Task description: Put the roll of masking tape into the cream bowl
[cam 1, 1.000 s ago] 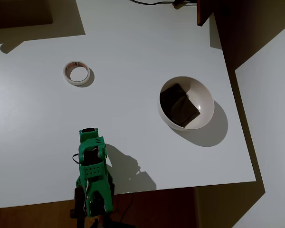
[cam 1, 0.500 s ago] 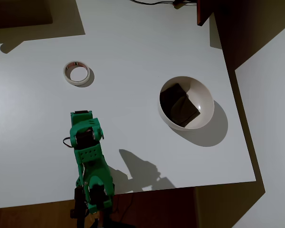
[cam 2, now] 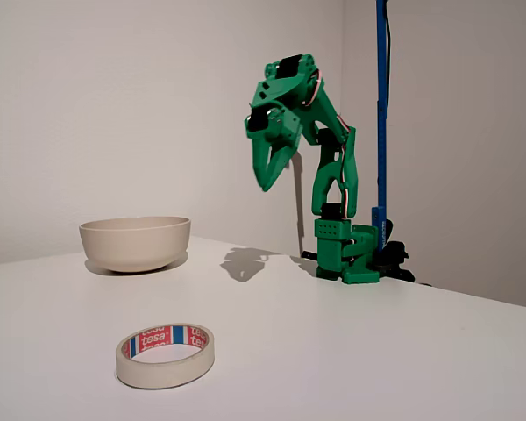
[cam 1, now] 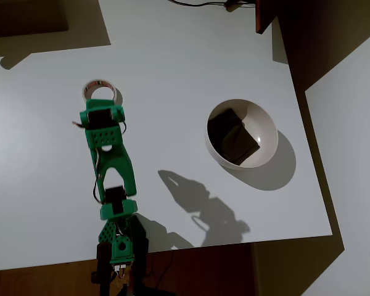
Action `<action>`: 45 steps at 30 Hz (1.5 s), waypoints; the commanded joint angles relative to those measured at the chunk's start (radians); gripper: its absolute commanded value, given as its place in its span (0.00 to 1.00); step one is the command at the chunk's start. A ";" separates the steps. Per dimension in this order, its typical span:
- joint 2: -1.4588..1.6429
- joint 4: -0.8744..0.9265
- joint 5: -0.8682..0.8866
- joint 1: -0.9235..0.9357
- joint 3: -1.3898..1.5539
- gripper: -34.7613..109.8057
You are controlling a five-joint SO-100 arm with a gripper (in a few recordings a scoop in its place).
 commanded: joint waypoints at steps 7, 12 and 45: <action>-0.477 0.069 0.025 0.014 -0.574 0.21; -0.621 0.044 0.009 -0.031 -0.618 0.33; -0.920 -0.084 0.012 0.025 -0.744 0.36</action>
